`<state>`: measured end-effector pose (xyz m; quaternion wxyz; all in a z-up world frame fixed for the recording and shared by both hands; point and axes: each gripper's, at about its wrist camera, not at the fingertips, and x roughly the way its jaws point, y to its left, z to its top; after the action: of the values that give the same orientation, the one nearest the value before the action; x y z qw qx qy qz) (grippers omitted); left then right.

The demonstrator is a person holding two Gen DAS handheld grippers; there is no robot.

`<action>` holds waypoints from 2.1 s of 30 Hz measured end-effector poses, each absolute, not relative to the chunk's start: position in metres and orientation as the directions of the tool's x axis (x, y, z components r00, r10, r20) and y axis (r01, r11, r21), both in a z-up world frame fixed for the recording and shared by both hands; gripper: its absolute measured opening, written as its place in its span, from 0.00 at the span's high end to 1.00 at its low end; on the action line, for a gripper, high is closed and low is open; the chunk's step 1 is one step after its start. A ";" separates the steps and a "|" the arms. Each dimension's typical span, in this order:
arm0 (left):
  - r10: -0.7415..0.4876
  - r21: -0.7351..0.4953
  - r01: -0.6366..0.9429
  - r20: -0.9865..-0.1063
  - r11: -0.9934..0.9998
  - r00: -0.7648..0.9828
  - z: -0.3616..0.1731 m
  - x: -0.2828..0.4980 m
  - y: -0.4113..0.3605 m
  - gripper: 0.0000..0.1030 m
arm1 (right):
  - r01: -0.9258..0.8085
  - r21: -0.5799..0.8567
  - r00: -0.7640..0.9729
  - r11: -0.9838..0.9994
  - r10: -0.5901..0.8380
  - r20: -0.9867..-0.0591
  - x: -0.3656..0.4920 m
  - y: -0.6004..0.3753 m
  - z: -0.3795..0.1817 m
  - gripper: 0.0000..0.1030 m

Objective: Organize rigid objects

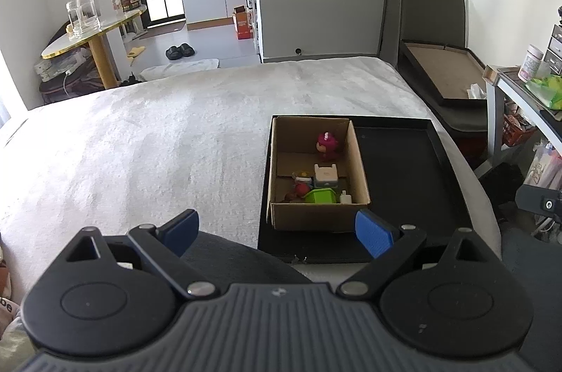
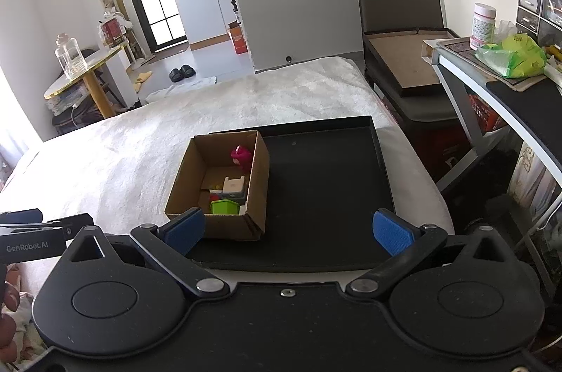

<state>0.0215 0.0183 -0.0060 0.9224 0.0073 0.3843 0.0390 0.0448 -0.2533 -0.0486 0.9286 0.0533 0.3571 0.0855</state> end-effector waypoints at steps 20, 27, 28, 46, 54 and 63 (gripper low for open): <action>0.067 0.036 -0.058 -0.711 0.998 0.700 -0.005 0.023 0.015 0.08 | -0.112 0.167 0.731 0.980 0.195 -0.653 0.043 -0.256 -0.045 0.00; 0.056 0.027 -0.053 -0.711 0.998 0.701 -0.004 0.022 0.015 0.08 | -0.117 0.154 0.738 0.981 0.189 -0.648 0.041 -0.254 -0.041 0.00; 0.056 0.028 -0.051 -0.710 0.998 0.702 -0.004 0.022 0.014 0.08 | -0.115 0.154 0.740 0.981 0.188 -0.646 0.041 -0.255 -0.040 0.00; 0.051 0.019 -0.052 -0.708 0.998 0.704 -0.002 0.022 0.012 0.08 | -0.113 0.143 0.735 0.983 0.180 -0.654 0.042 -0.256 -0.040 0.00; 0.047 0.022 -0.045 -0.708 0.999 0.704 -0.002 0.022 0.011 0.08 | -0.113 0.141 0.734 0.983 0.179 -0.655 0.042 -0.255 -0.040 0.00; 0.038 0.023 -0.031 -0.700 0.999 0.714 -0.001 0.021 0.009 0.08 | -0.109 0.143 0.729 0.984 0.177 -0.661 0.042 -0.255 -0.041 0.00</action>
<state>0.0210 0.0094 -0.0006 0.9256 0.0045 0.3780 0.0188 0.0415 -0.2553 -0.0414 0.9286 0.0470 0.3600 0.0771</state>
